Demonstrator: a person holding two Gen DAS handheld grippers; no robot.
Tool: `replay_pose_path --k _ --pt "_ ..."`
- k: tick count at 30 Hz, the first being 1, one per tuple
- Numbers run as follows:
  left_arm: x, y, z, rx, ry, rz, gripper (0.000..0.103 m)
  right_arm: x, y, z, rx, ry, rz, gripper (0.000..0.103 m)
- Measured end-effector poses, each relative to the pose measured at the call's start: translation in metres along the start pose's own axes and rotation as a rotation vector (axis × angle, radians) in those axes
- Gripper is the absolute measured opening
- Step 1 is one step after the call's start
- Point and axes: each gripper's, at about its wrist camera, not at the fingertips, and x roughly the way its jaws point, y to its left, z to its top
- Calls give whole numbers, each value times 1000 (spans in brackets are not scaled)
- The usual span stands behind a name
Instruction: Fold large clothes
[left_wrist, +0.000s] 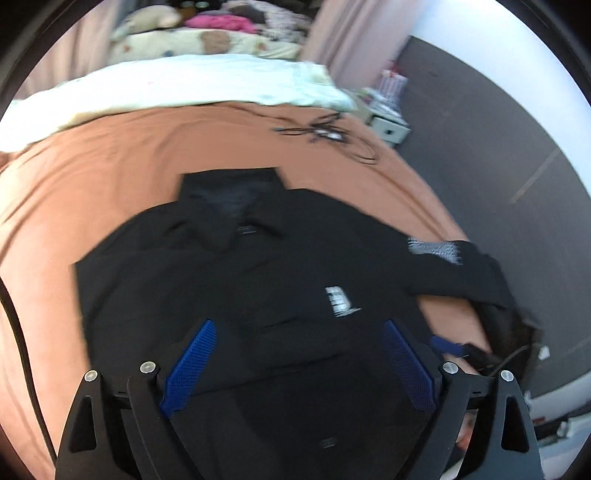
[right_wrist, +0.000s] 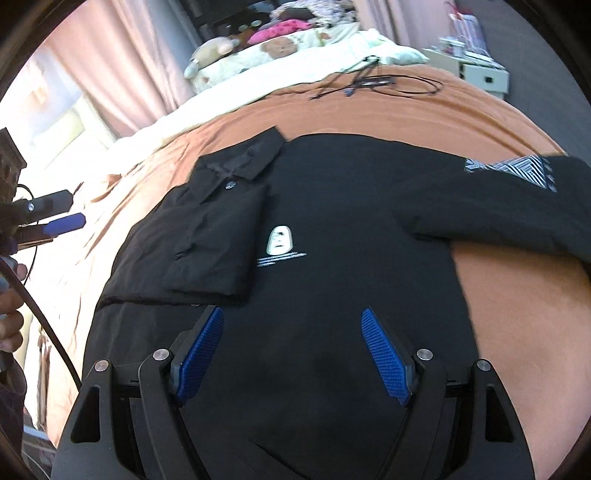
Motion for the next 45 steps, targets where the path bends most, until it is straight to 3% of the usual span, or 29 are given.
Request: replay_pose_path --k 10,16,21,27,30,34,39,42,45 --pt "-44 113 -50 -131 -13 190 93 82 80 15 -248 83 -53 76" --pt "-40 159 -81 -180 20 276 91 127 115 20 -343 118 -132 76" --pt "-15 172 -99 -183 83 282 78 148 103 31 -289 137 -170 76" --pt "14 177 -111 -191 148 283 48 130 56 48 -145 80 -262 76" --pt "19 181 -111 -209 146 270 38 121 48 49 -130 69 -218 76" --pt "23 181 -113 -215 147 254 30 123 90 43 -243 96 -148 76" --pt "23 180 -116 -215 141 257 27 149 137 52 -283 104 -162 76" --pt "22 183 -117 -218 140 254 25 183 154 55 -292 143 -195 76" --pt "21 187 -119 -227 137 244 25 207 163 50 -358 161 -329 76"
